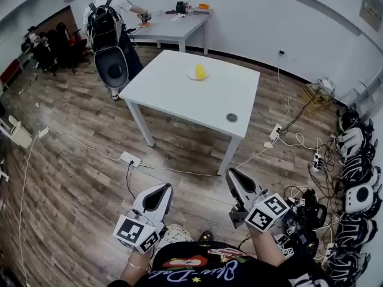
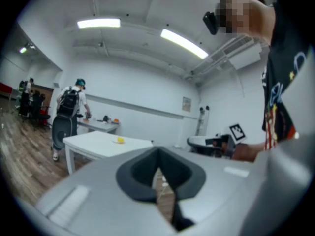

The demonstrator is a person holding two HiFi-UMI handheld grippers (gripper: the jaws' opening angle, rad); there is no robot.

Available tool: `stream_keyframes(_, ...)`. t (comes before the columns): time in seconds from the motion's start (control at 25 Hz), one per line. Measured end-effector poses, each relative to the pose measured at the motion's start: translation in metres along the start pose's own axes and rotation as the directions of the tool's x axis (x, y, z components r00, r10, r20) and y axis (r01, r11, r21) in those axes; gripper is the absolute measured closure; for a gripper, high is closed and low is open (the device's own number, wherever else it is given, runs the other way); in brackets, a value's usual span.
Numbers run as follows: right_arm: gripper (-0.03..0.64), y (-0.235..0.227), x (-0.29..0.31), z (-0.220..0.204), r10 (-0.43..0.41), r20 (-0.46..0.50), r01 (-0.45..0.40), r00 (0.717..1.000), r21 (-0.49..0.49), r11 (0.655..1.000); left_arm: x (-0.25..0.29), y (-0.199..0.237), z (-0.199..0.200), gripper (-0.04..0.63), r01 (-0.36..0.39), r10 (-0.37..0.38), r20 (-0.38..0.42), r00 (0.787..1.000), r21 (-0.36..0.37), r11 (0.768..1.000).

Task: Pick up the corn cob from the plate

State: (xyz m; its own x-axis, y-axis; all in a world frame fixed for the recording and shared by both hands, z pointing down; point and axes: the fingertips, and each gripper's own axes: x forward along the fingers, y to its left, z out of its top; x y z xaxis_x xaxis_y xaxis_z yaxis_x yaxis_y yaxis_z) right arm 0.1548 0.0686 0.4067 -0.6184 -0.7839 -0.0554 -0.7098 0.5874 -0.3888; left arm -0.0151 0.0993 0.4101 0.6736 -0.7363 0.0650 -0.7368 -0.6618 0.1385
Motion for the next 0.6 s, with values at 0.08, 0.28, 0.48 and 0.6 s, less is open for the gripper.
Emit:
stream_keyframes(0.08, 0.6, -0.014, 0.029, 0.001, 0.001, -0.013, -0.001, 1.0, 0.001, 1.0, 0.017, 0.028, 0.001, 0.6, -0.013, 0.013, 0.01, 1.0, -0.021, 1.0)
stream_keyframes(0.28, 0.6, -0.056, 0.12, 0.016, -0.032, -0.008, 0.031, 0.999, -0.051, 0.998, 0.085, 0.117, 0.015, 0.6, 0.015, -0.014, 0.032, 0.999, -0.007, 1.0)
stream_keyframes(0.48, 0.6, -0.094, 0.219, 0.037, -0.081, 0.018, 0.083, 0.997, -0.118, 0.99, 0.159, 0.211, 0.042, 0.6, 0.084, -0.085, 0.031, 0.996, 0.019, 0.996)
stream_keyframes(0.6, 0.6, -0.118, 0.273, 0.05, -0.128, 0.048, 0.133, 0.991, -0.111, 0.985, 0.195, 0.258, 0.058, 0.6, 0.133, -0.134, 0.029, 0.991, 0.03, 0.991)
